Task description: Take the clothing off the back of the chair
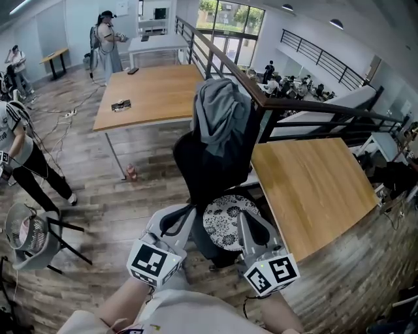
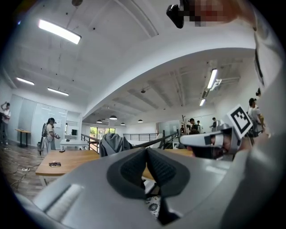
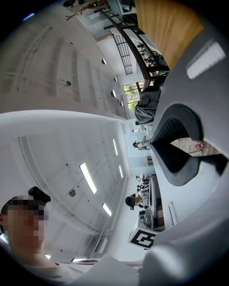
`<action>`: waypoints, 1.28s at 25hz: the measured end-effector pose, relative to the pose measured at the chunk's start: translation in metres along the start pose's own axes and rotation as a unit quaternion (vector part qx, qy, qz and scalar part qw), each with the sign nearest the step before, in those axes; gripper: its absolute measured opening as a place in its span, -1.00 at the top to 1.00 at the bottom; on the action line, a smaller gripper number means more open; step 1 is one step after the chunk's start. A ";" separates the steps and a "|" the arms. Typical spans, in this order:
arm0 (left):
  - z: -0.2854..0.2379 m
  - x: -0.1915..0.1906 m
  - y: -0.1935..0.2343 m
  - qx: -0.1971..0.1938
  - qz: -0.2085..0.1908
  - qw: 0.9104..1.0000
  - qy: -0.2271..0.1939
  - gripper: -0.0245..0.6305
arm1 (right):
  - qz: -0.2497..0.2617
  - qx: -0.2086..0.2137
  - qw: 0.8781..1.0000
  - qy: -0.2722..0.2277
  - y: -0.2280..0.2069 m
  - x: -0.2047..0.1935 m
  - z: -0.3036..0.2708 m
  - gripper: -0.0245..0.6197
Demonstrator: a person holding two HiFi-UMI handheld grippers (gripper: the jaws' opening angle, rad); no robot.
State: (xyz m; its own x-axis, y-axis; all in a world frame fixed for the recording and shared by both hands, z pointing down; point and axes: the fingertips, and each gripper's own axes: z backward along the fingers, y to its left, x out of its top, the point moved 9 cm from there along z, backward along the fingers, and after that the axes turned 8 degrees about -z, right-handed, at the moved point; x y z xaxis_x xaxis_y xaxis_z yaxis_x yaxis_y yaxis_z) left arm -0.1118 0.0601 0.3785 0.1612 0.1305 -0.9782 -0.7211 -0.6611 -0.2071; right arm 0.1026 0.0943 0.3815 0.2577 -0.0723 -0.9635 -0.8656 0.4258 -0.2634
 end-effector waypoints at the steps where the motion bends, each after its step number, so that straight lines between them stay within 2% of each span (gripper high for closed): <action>1: -0.009 0.003 0.013 -0.002 -0.001 1.000 0.002 0.92 | -0.001 -0.002 1.000 0.000 -0.002 0.004 -0.015 0.93; 6: -0.053 0.009 0.079 -0.015 -0.005 1.000 0.005 0.92 | -0.005 -0.014 1.000 -0.004 -0.014 0.020 -0.089 0.93; 16: -0.134 -0.007 0.187 -0.044 -0.006 0.999 -0.002 0.92 | 0.006 -0.055 0.998 -0.006 -0.038 0.026 -0.208 0.93; 25: -0.178 -0.027 0.235 -0.077 0.013 0.997 0.003 0.92 | 0.025 -0.094 0.995 -0.003 -0.057 0.025 -0.265 0.93; 32: -0.199 -0.033 0.256 -0.090 0.018 0.996 0.003 0.92 | 0.021 -0.105 0.994 -0.011 -0.066 0.027 -0.290 0.93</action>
State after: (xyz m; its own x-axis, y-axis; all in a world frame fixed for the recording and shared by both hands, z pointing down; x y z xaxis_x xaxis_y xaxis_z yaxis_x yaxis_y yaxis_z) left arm -0.1677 -0.2611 0.3603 0.1409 0.1003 -0.9849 -0.5946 -0.7869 -0.1652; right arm 0.0425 -0.1974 0.3598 0.2266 -0.0373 -0.9733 -0.9457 0.2307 -0.2290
